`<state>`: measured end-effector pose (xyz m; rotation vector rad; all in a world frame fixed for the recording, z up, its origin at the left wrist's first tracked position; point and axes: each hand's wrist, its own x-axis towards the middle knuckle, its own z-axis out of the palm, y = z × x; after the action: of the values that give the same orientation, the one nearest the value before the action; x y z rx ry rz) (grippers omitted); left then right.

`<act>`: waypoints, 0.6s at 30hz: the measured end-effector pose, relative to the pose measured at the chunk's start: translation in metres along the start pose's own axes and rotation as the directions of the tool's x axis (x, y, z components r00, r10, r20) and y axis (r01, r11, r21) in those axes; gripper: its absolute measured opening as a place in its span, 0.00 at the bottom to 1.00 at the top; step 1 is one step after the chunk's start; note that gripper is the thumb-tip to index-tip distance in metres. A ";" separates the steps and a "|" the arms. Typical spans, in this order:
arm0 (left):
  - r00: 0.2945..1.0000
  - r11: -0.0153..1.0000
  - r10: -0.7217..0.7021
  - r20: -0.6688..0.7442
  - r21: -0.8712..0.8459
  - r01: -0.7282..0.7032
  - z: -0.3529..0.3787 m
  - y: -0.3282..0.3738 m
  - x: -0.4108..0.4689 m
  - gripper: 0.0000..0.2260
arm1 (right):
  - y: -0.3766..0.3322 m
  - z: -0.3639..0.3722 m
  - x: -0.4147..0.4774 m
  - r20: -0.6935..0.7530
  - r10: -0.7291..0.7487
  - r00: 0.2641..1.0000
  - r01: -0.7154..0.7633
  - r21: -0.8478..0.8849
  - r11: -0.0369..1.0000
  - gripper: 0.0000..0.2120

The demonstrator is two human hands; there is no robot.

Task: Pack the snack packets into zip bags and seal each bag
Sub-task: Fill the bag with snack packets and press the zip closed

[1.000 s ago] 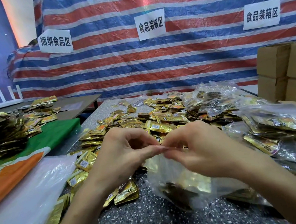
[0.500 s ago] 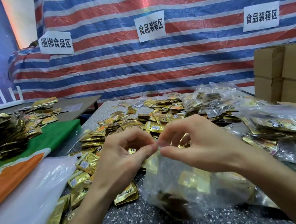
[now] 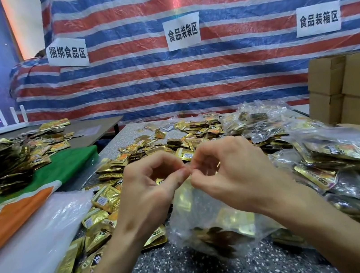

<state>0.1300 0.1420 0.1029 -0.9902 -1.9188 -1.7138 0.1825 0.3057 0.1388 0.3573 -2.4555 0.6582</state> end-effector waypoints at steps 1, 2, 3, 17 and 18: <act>1.000 1.000 0.002 -0.024 -0.011 -0.003 0.001 0.000 0.000 0.01 | 0.000 -0.001 0.000 -0.020 -0.003 1.000 0.003 -0.023 1.000 0.10; 0.999 1.000 0.001 -0.045 -0.017 -0.002 0.002 0.000 0.000 0.01 | 0.000 -0.002 0.000 -0.033 -0.006 0.999 0.005 -0.035 0.999 0.10; 0.998 1.000 -0.002 -0.060 -0.024 0.001 0.003 0.001 -0.001 0.01 | 0.000 -0.003 0.000 -0.035 -0.007 0.999 0.006 -0.026 1.000 0.10; 0.992 0.997 -0.070 0.107 0.024 0.068 -0.011 0.004 0.003 0.04 | 0.019 -0.001 -0.006 0.100 -0.034 0.994 0.005 0.276 0.961 0.02; 0.990 0.997 -0.073 0.124 0.036 0.069 -0.013 0.005 0.003 0.05 | 0.020 -0.002 -0.007 0.117 -0.032 0.993 -0.003 0.286 0.958 0.02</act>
<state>0.1293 0.1304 0.1107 -1.0519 -2.0769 -1.6901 0.1813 0.3242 0.1287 0.5410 -2.4688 1.0165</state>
